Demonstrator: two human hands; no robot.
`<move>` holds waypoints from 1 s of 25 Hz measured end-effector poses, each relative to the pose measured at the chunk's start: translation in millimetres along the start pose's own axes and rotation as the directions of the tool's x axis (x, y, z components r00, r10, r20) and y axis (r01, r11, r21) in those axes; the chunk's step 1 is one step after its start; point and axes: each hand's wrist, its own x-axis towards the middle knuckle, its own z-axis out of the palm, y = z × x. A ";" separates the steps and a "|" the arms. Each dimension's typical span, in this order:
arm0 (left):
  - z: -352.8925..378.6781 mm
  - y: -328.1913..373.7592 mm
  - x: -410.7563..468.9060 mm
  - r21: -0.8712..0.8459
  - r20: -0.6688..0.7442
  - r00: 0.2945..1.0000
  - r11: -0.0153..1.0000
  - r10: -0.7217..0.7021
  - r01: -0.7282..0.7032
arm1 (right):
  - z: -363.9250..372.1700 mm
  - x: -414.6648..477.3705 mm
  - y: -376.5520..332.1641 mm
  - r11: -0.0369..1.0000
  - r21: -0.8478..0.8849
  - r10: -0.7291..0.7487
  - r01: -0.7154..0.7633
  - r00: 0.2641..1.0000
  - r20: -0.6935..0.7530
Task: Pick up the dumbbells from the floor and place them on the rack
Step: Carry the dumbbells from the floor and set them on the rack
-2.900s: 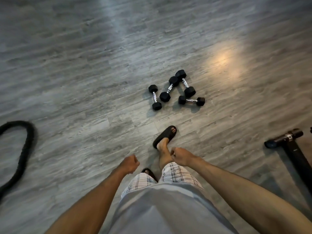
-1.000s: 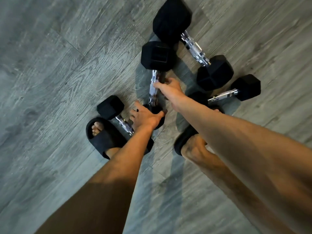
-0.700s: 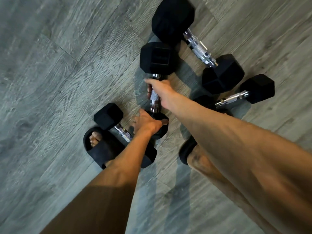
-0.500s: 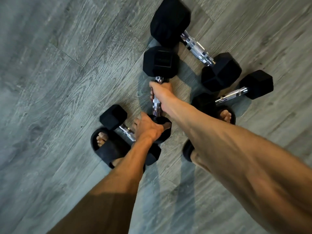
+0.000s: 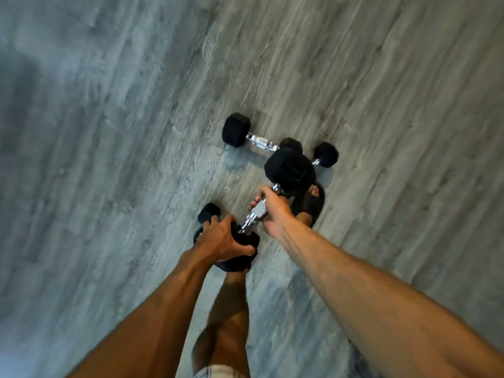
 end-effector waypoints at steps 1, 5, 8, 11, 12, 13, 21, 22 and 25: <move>-14.9 13.5 -27.3 0.036 -0.014 1.000 0.999 0.016 -0.016 | -4.9 -30.7 -13.6 0.999 0.034 0.003 -0.003 1.000 -0.003; -61.7 69.6 -123.4 0.106 -0.030 0.997 0.992 0.066 -0.062 | -27.0 -139.7 -68.1 0.990 0.142 -0.010 0.006 1.000 0.022; -77.6 117.0 -181.6 0.154 -0.007 0.998 0.986 0.069 -0.067 | -59.7 -200.9 -100.4 0.991 0.133 -0.025 0.019 0.999 0.044; -79.2 145.7 -210.3 0.202 0.041 0.997 0.977 0.067 -0.074 | -83.7 -236.4 -112.7 0.989 0.150 -0.011 0.004 0.999 0.043; -77.1 161.7 -224.1 0.234 0.059 0.995 0.968 0.076 -0.088 | -100.6 -252.5 -119.5 0.984 0.176 -0.020 0.012 0.999 0.046; -74.8 174.5 -233.2 0.261 0.086 0.993 0.959 0.086 -0.105 | -113.3 -264.0 -123.6 0.979 0.204 -0.034 0.026 0.999 0.037; -29.4 260.0 -282.2 0.554 0.278 0.954 0.791 0.116 -0.258 | -224.9 -305.0 -100.9 0.901 0.421 -0.079 0.105 0.994 -0.078; -20.3 268.1 -285.3 0.597 0.295 0.948 0.751 0.120 -0.282 | -237.9 -308.5 -95.3 0.882 0.456 -0.083 0.115 0.992 -0.090; 16.0 289.0 -291.9 0.720 0.301 0.943 0.614 0.146 -0.324 | -285.8 -318.2 -70.6 0.803 0.575 -0.095 0.158 0.986 -0.139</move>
